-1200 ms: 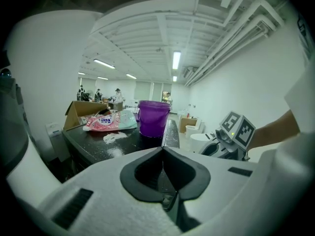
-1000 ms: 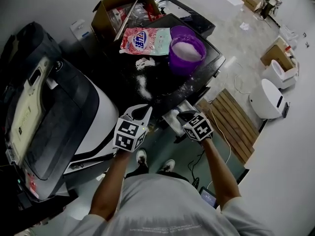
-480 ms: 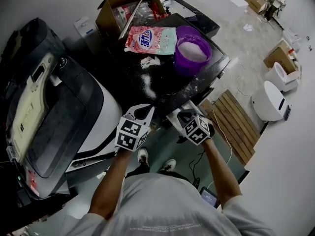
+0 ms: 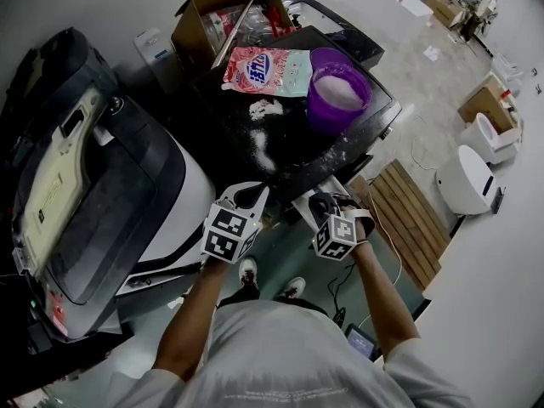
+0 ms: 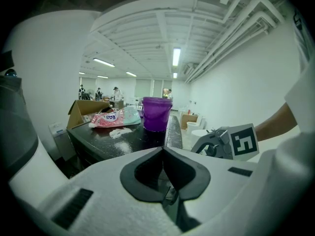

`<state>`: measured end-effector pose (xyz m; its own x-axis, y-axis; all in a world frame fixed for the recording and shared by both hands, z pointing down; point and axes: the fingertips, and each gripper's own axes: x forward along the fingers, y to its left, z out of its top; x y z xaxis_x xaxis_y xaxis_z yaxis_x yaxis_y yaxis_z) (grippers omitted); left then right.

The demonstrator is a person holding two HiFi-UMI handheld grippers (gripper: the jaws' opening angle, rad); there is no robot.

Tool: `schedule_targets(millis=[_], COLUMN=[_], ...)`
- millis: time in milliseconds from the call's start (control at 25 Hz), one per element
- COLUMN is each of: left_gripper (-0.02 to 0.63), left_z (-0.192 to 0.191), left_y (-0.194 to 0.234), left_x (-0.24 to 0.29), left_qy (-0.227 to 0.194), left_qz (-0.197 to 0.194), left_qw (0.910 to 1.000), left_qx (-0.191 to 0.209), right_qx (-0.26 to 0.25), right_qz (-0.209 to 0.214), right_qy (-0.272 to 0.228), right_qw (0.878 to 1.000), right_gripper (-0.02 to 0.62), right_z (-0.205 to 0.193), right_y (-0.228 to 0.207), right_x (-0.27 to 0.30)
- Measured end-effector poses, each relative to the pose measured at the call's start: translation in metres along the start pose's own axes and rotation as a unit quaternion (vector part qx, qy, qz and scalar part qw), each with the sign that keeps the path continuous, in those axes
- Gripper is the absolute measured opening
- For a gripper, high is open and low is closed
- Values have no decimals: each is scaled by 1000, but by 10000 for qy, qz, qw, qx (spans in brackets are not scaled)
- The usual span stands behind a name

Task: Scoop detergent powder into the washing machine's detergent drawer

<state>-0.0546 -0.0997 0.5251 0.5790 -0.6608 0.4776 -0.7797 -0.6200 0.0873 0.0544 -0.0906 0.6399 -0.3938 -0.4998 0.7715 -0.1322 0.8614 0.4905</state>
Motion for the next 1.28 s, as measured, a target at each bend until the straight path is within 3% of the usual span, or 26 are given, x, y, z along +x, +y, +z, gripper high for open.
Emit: schedule_targets(millis=[120,240,600,760,880,960,1080,1280], left_gripper=[9,9,9,9,9,9,9,9], left_z=[0,-1,0,0,1,2,5,11], left_y=[1,2,2,0,0,-2,-6,-14], left_x=[-3,-4,-7,-7,-8,-7,-4,2], left_qy=[-11,-22,-56,-52,-53,-74,-100,-137], left_qz=[24,40,23,2,-14,-45,-124,-278], left_qw=[10000,10000,10000,10000,10000,10000,9999,9995], left_qx=[18,23,37,37,23,10,10,22], right_qx=[-650,-990,-907,-206,1155,2339,3819,5344], right_qz=[-98,-168,-165,119,288,307,218,58], right_qy=[142,258,330,267,-96,-465,-957,-1638], right_qw=[9977,9946,9952,9994,9928,9707,9190,8292], right_gripper=[12,12,12,12,12,12,12,12], right_z=[2,2,2,-3,-4,-6,-14,-26], right_y=[3,4,6,14,12,4,-11,-30], right_x=[1,2,2,-1,-10,-19,-33,-57])
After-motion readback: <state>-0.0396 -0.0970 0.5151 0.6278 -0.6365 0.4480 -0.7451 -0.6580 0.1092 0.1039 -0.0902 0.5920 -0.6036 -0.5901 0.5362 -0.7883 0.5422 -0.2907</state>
